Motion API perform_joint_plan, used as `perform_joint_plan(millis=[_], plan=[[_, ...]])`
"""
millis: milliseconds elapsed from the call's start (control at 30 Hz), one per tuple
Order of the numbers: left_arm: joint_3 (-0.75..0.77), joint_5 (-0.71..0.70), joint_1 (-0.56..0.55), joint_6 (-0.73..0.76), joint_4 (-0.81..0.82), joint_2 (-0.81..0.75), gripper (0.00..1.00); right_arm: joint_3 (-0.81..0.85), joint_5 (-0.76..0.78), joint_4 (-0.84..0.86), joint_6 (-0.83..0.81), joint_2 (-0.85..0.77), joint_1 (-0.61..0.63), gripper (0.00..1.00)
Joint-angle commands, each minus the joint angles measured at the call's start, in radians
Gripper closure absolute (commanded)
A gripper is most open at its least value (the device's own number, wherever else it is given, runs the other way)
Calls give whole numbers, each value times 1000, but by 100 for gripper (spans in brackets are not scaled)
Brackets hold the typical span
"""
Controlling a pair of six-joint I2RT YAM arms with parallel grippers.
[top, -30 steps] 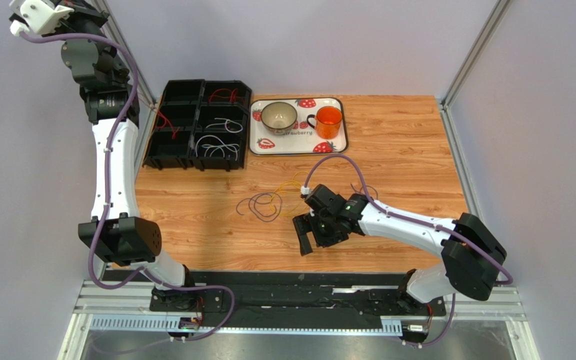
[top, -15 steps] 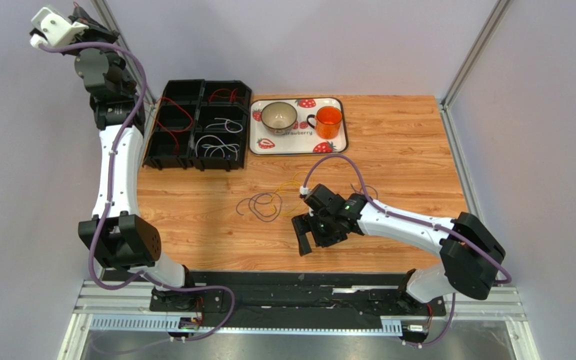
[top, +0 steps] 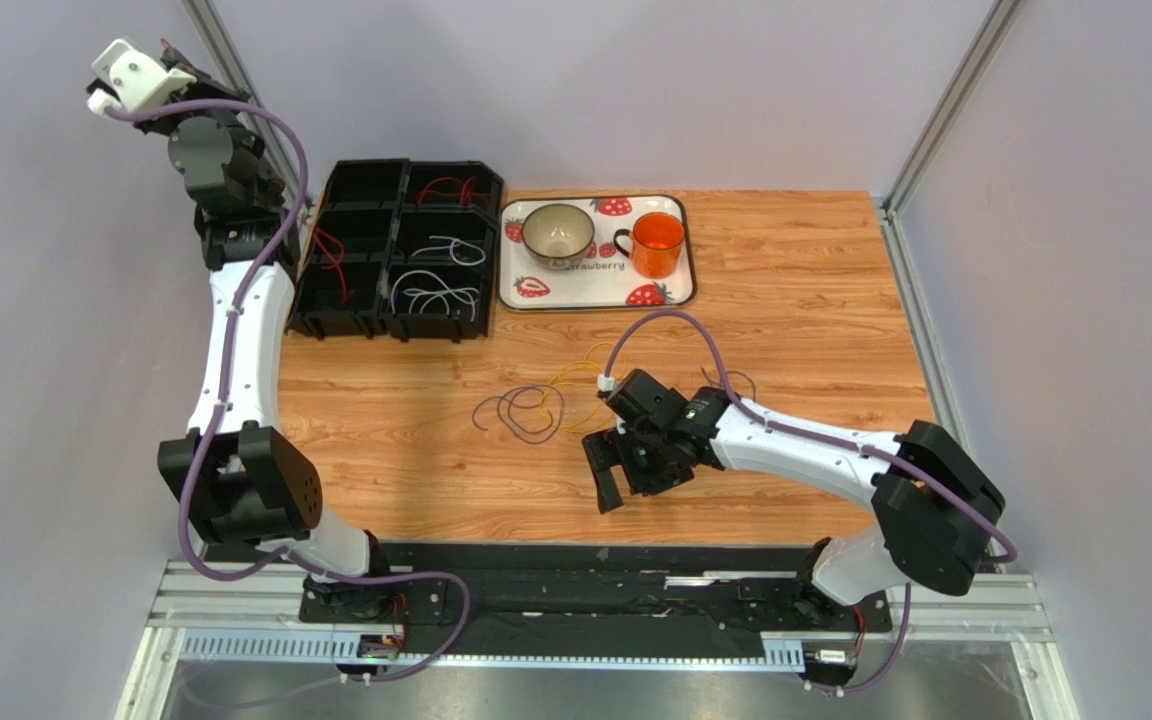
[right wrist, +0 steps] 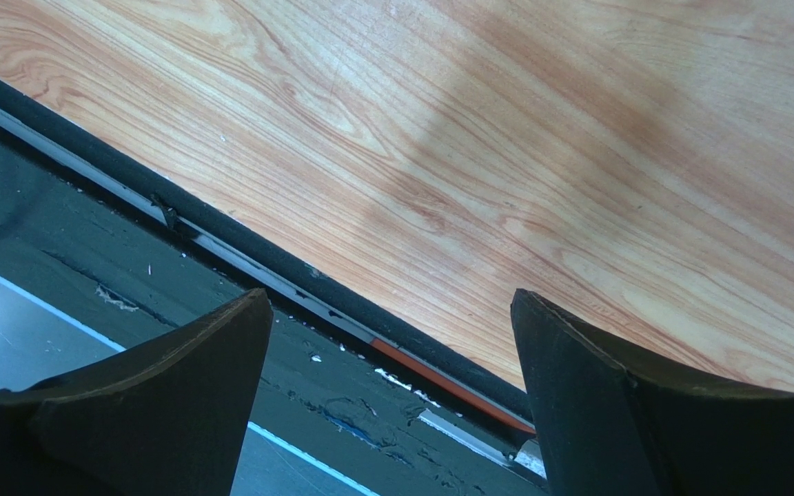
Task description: Untangle the cables
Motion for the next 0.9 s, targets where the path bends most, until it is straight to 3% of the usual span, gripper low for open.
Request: perform_joint_plan(millis=[0,567,867], plan=[[-59,-14,16,42,62,-69,100,39,-11,31,-11,11,2,10],[-222,5,14,-24,-18,-132,100,18,-11,50,-2,1,4,10],[-277,30,-55,54,-21,-103,100,3,-16,71,4,6,4,10]])
